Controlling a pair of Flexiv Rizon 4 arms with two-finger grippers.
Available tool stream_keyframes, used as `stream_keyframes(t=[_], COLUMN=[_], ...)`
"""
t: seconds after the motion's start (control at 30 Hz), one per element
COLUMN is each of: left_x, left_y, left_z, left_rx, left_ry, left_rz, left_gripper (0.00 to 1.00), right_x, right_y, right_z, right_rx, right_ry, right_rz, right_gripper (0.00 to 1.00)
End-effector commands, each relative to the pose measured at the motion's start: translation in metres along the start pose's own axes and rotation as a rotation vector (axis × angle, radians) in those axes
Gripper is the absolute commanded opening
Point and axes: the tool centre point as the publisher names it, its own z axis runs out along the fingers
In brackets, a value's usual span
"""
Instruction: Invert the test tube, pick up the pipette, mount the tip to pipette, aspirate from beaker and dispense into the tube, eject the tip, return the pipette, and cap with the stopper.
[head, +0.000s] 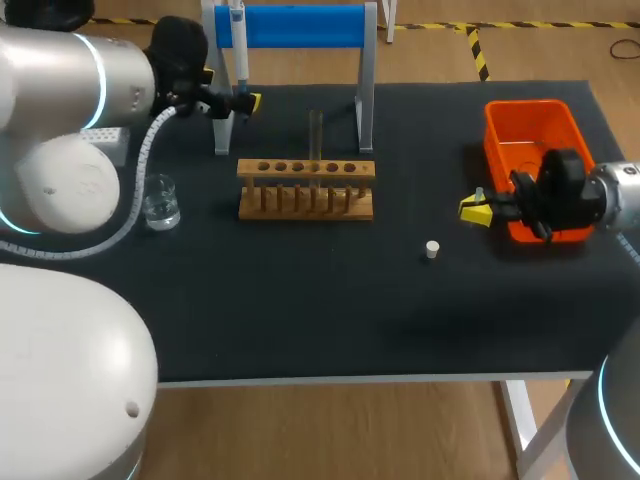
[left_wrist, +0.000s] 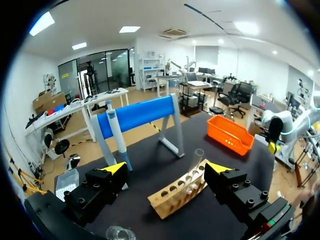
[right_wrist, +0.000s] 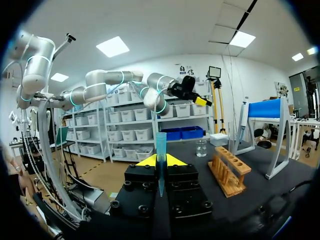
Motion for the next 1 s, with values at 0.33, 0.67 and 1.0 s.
stream_keyframes(t=[0.33, 0.67, 1.0], left_x=[0.001, -0.011, -0.024], left_y=[-0.005, -0.008, -0.011], left_z=[0.020, 0.033, 0.048], left_rx=[0.019, 0.040, 0.057], left_ry=[-0.264, -0.366, -0.455], left_rz=[-0.035, -0.078, -0.137], left_gripper=[1.00, 1.00, 1.00], right_x=[0.000, 0.000, 0.000], right_y=[0.000, 0.000, 0.000], right_z=[0.000, 0.000, 0.000], right_rx=[0.001, 0.001, 0.001], right_ry=[0.000, 0.000, 0.000], right_rz=[0.000, 0.000, 0.000], right_gripper=[0.00, 0.00, 0.00])
